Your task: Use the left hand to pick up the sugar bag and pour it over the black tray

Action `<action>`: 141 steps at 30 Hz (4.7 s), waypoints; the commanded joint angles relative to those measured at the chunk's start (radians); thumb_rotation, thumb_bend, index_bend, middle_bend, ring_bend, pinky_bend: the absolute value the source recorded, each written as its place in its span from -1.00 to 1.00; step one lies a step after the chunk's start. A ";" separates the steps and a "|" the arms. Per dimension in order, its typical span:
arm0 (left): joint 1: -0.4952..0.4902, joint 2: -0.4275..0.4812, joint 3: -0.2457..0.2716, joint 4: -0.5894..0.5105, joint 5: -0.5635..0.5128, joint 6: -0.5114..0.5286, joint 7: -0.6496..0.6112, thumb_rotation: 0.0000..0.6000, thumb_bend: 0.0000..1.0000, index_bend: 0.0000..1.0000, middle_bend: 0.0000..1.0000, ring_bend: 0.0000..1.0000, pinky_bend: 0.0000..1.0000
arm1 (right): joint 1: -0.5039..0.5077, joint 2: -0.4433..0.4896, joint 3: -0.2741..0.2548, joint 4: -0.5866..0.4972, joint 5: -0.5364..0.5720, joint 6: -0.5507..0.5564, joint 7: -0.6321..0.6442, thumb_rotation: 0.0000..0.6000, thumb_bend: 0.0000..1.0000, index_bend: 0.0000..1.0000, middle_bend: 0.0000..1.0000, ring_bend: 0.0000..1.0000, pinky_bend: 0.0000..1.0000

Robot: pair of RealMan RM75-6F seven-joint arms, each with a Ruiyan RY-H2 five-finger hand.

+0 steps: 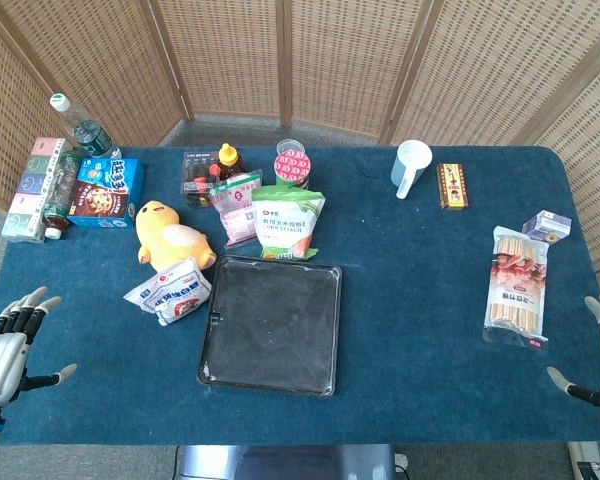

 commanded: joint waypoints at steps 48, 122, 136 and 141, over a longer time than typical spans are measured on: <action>-0.175 -0.560 -0.191 0.287 -0.235 -0.252 -0.199 1.00 -0.66 -0.82 -1.00 -1.00 -0.91 | -0.014 0.063 0.001 0.006 -0.010 -0.014 0.155 1.00 -1.00 -1.00 -1.00 -0.98 -1.00; -0.298 -0.257 -0.062 0.284 0.284 -0.049 -0.015 1.00 0.20 0.16 0.00 0.06 0.16 | -0.003 0.079 -0.018 0.004 -0.033 -0.049 0.203 1.00 -1.00 -1.00 -1.00 -0.99 -1.00; -0.429 -0.131 -0.082 0.223 0.424 -0.135 0.288 1.00 0.20 0.19 0.05 0.11 0.20 | -0.003 0.078 -0.016 0.005 -0.028 -0.047 0.202 1.00 -1.00 -1.00 -1.00 -0.99 -1.00; -0.463 -0.113 -0.090 0.204 0.454 -0.165 0.373 1.00 0.20 0.20 0.06 0.11 0.22 | -0.003 0.078 -0.016 0.005 -0.027 -0.046 0.202 1.00 -1.00 -1.00 -1.00 -0.99 -1.00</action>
